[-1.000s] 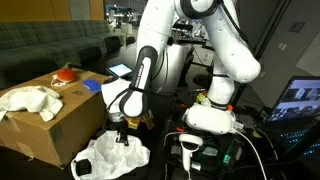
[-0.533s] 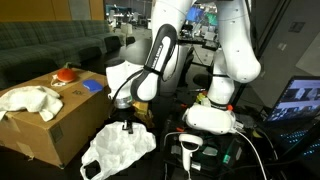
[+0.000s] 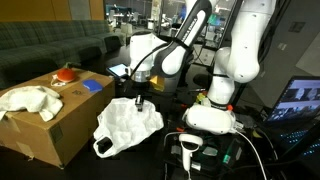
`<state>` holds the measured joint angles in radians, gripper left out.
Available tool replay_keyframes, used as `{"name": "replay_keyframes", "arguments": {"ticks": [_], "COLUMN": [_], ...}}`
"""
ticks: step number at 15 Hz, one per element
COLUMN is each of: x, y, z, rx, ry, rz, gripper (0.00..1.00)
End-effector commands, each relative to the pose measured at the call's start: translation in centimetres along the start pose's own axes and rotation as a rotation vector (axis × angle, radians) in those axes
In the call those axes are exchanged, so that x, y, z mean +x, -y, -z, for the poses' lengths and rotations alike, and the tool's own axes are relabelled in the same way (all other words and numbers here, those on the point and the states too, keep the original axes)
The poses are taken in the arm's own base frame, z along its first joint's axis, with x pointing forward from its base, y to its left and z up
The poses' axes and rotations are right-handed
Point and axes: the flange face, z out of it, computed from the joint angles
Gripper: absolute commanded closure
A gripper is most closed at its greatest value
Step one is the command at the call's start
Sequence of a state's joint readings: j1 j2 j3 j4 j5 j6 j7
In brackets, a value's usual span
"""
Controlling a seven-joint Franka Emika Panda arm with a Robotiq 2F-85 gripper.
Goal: Pick up all the objects on the table and put them on the box, then pick up all the object on the box and put them on the table
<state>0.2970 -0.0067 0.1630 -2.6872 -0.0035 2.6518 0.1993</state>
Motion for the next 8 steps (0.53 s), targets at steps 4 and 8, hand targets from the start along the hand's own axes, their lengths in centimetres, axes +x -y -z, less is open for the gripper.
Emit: {"name": "replay_keyframes", "arguments": {"ticks": [4,8], "x": [-2.3,-2.0], "y": [-3.7,-4.7], "z": [10.3,16.4], "rx": [-0.018,-0.019], "ry": [-0.12,-0.178], "rz": [-0.086,-0.132], "gripper": [1.0,1.0]}}
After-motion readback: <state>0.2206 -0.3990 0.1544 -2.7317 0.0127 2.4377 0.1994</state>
